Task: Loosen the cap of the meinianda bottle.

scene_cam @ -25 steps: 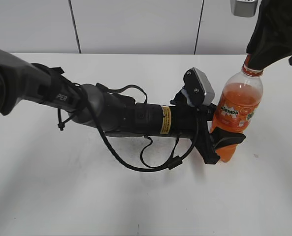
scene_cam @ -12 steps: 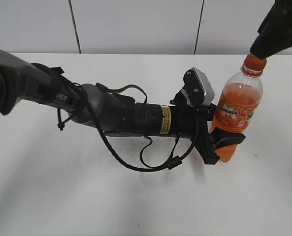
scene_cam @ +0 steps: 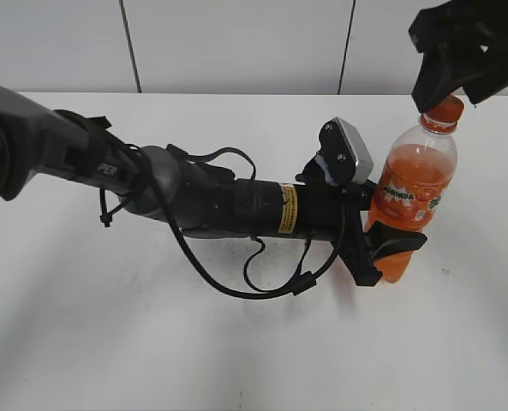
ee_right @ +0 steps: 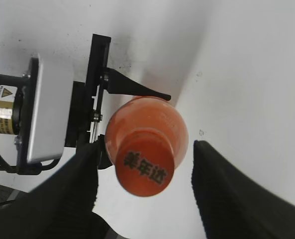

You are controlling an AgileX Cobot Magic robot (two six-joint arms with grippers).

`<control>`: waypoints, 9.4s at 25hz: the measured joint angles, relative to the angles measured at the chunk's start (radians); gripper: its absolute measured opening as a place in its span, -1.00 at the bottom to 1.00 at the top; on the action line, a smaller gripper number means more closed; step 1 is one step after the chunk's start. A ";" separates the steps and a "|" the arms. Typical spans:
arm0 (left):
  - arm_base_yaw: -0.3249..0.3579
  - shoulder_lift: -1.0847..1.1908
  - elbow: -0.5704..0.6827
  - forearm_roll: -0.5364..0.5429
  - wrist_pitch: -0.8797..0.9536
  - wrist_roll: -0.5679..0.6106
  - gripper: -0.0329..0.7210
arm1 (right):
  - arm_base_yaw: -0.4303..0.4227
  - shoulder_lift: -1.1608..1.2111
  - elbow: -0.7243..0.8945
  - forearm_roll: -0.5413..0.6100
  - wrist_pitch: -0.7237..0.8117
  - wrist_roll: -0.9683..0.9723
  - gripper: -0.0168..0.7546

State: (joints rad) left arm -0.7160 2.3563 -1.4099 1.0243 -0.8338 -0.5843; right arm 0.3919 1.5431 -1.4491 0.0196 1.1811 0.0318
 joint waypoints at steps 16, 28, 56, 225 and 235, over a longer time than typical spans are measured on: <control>0.000 0.000 0.000 0.001 0.000 -0.001 0.15 | 0.000 0.045 0.001 -0.012 0.014 -0.162 -0.25; -0.001 0.000 0.000 -0.002 -0.001 0.007 0.15 | 0.003 0.045 -0.018 -0.053 0.052 -1.169 -0.25; -0.001 -0.002 0.000 -0.007 -0.017 0.005 0.15 | 0.001 0.052 -0.052 0.042 0.066 -1.202 -0.25; -0.001 0.000 0.000 -0.025 0.029 -0.004 0.14 | -0.381 0.309 0.753 0.240 -1.382 -0.303 0.46; 0.005 -0.009 -0.001 0.068 0.064 -0.003 0.32 | -0.381 0.290 0.753 0.244 -1.379 -0.300 0.46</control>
State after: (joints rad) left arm -0.7114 2.3468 -1.4112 1.0920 -0.7700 -0.5869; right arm 0.0108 1.8332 -0.6963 0.2632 -0.1982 -0.2678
